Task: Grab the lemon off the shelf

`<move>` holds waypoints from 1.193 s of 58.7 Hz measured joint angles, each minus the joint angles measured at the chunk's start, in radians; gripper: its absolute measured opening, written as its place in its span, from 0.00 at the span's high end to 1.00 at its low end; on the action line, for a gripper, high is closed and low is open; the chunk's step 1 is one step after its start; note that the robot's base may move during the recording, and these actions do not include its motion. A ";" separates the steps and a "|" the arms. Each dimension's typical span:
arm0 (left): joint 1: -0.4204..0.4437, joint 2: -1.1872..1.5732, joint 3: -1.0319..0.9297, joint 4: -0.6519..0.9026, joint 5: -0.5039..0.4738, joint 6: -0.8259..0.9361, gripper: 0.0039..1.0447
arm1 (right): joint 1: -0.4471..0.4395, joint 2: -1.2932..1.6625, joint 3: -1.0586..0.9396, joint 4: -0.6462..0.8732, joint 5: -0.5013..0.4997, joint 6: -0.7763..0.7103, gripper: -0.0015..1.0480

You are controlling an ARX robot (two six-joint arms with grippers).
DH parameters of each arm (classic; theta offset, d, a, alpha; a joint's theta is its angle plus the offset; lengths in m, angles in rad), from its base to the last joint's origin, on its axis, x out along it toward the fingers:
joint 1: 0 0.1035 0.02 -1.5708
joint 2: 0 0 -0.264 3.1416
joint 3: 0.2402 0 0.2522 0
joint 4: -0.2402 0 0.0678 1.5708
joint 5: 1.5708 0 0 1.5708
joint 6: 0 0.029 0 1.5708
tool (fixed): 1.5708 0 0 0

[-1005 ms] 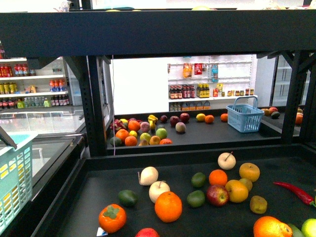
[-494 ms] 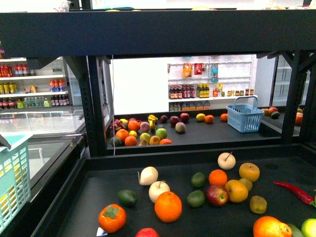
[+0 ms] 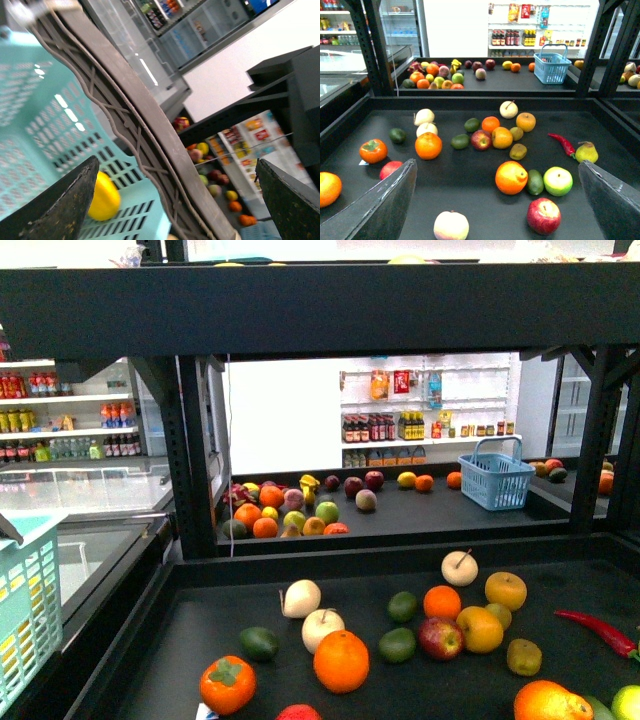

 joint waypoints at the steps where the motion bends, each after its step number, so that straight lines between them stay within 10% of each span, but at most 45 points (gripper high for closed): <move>1: -0.002 -0.011 -0.003 -0.013 -0.009 0.019 0.08 | 0.000 0.000 0.000 0.000 0.000 0.000 0.07; 20: -0.138 -0.566 -0.284 -0.281 -0.116 0.641 0.08 | 0.000 0.000 0.000 0.000 0.000 0.000 0.07; 25: -0.179 -0.788 -0.427 -0.343 0.085 0.776 0.25 | 0.000 0.000 0.000 0.000 0.000 0.000 0.07; 30: -0.328 -1.114 -0.645 -0.487 0.026 0.843 0.47 | 0.000 0.000 0.000 0.000 0.000 0.000 0.07; 44: -0.340 -1.610 -0.851 -0.711 0.004 0.864 0.98 | 0.000 0.000 0.000 0.000 0.000 0.000 0.07; 70: -0.340 -1.673 -0.939 -0.692 0.004 0.869 0.98 | 0.000 0.000 0.000 0.000 0.002 0.000 0.07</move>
